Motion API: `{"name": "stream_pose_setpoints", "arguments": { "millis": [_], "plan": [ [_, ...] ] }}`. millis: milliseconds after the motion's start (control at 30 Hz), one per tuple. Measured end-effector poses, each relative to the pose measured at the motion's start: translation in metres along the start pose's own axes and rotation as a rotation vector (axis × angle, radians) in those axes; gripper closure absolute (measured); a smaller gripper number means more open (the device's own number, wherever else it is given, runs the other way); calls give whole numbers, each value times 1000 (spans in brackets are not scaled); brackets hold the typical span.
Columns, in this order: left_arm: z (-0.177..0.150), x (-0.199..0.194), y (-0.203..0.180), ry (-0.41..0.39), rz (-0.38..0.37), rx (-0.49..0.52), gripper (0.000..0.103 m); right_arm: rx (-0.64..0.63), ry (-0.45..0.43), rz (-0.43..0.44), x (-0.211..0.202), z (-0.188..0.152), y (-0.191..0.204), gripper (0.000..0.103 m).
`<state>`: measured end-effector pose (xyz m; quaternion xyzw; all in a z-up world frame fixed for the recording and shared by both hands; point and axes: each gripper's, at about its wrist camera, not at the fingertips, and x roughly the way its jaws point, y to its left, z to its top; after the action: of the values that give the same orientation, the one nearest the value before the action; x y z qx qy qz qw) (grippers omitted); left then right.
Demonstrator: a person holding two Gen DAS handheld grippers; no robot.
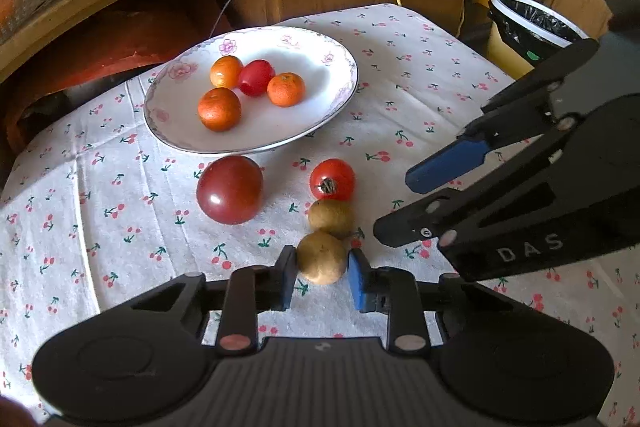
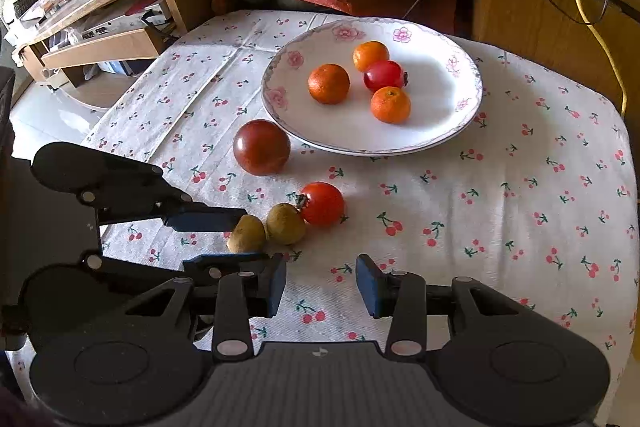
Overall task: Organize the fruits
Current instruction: 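Grasp a small brown potato with the left tool while the right tool grasps another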
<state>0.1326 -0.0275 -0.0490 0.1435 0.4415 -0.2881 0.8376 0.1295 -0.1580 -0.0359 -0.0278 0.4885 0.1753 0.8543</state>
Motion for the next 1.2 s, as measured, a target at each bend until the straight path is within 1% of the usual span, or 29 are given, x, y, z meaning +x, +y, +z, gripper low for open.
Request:
{"name": "stream_pose_setpoints", "arguments": {
  "millis": [133,267,600,767,833,900,1000,1200],
  "plan": [
    [-3,-7,5,-5,18,-1,67,12,-10,35,2,-1,4,67],
    [-6,-14,14,-9,23,-19,67,23,-35,47,6,1,10,67],
    [-14,-18,18,-6,17,-19,67,64,-63,40,21,7,12,68],
    [-16,-16,20,-1,25,-21,67,21,-66,4,26,8,19,73],
    [-17,-15,20,1,24,-23,67,17,-68,-4,26,9,19,82],
    [-17,-14,20,0,26,-21,67,19,-65,2,26,10,18,83],
    [-16,-14,18,-2,30,-16,67,-12,-60,-7,25,8,21,83],
    [-16,-14,14,1,31,1,67,-37,-52,-21,14,-2,22,83]
  ]
}}
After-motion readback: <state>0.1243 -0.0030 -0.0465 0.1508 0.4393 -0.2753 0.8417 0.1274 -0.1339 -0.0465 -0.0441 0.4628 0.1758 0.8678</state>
